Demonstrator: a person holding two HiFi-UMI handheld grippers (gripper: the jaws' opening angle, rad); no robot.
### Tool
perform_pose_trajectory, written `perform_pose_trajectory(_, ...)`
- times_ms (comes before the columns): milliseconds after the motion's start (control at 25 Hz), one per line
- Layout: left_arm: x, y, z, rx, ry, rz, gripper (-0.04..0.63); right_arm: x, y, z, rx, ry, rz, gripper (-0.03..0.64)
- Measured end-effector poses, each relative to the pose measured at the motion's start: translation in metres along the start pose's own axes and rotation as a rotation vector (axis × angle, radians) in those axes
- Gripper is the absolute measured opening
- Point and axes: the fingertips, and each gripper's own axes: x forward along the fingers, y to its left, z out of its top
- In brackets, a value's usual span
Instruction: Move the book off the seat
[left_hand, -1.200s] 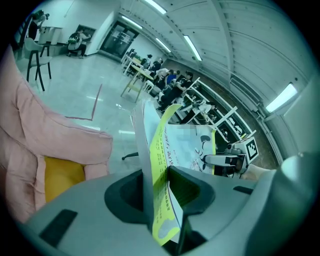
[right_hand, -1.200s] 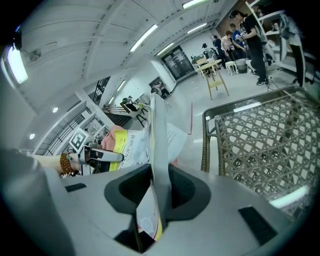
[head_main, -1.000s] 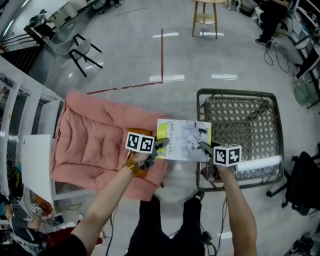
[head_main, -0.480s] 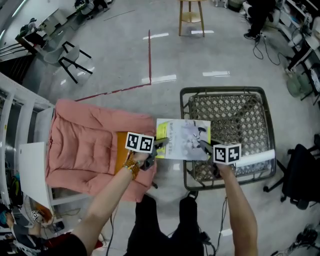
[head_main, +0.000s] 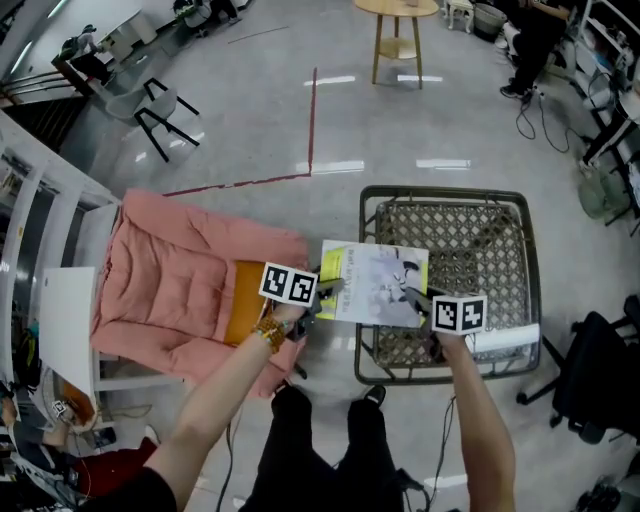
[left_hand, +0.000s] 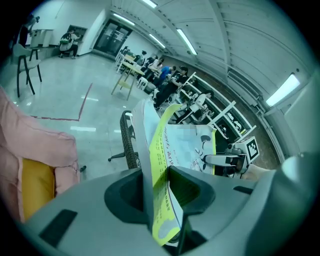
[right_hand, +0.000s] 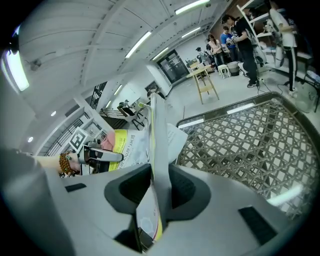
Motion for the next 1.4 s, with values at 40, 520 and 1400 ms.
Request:
perform_pose_trajectory(40, -0.003, -0.003, 0.0, -0.006, -0.004, 0.002, 0.127, -0.002, 0.002, 0.001, -0.004, 0.003, 0.002, 0.106)
perform_pose_trajectory(520, -0.02, -0.005, -0.001, -0.001, 0.01, -0.035, 0.127, -0.011, 0.025, 0.001, 0.003, -0.001, -0.033, 0.106)
perform_pose_trajectory(1400, 0.023, -0.032, -0.004, -0.073, -0.036, -0.006, 0.129, -0.03, -0.025, 0.009, -0.046, 0.057, 0.018, 0.109)
